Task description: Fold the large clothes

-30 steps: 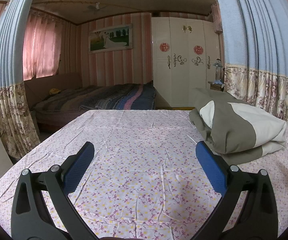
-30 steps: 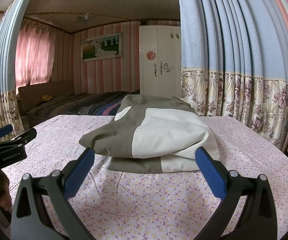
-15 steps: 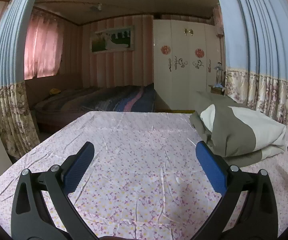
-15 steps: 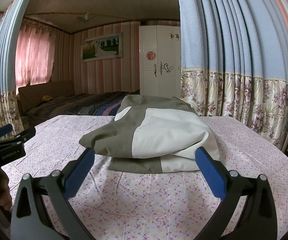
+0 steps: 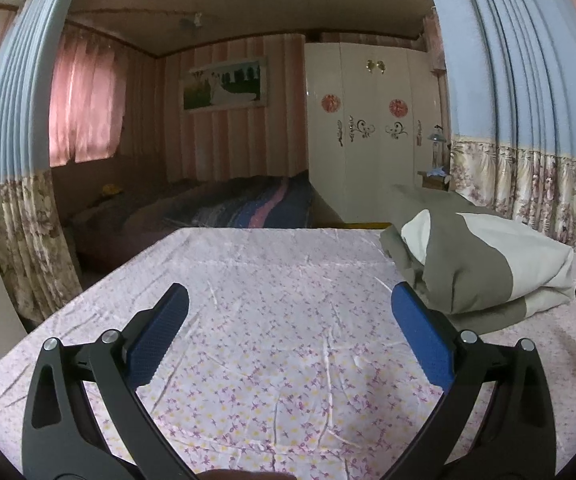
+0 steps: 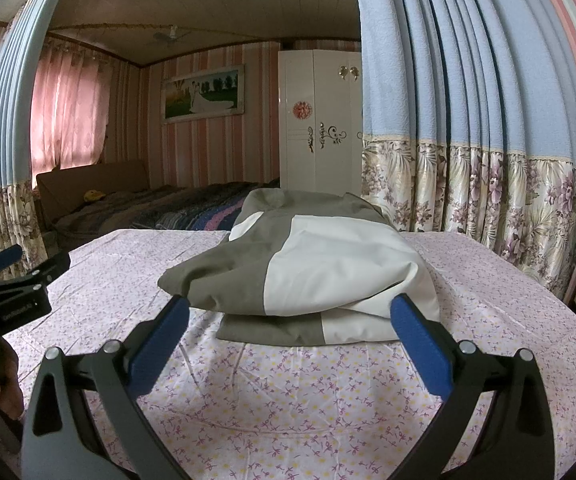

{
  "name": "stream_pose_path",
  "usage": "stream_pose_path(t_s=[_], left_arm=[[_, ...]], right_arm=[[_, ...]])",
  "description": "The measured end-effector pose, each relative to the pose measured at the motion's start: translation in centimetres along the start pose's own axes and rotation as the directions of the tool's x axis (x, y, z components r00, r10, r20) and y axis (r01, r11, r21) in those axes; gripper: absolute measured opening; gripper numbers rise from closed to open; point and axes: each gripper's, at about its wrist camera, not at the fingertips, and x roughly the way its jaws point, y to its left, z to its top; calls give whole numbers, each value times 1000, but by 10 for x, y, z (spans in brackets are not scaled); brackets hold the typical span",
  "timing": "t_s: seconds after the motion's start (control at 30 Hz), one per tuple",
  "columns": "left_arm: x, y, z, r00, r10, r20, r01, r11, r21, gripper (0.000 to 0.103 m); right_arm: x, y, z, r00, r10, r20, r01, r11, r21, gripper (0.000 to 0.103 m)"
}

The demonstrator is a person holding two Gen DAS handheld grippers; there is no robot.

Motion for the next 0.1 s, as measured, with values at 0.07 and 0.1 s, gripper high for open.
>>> stream_pose_path(t_s=[0.07,0.1], left_arm=[[1,0,-1,1000,-5,-7,5,1000,-2,100],[1,0,-1,1000,-7,-10,7,1000,-3,100]], right_arm=[[0,0,0,1000,0,0,0,1000,0,101],[0,0,0,1000,0,1,0,1000,0,101]])
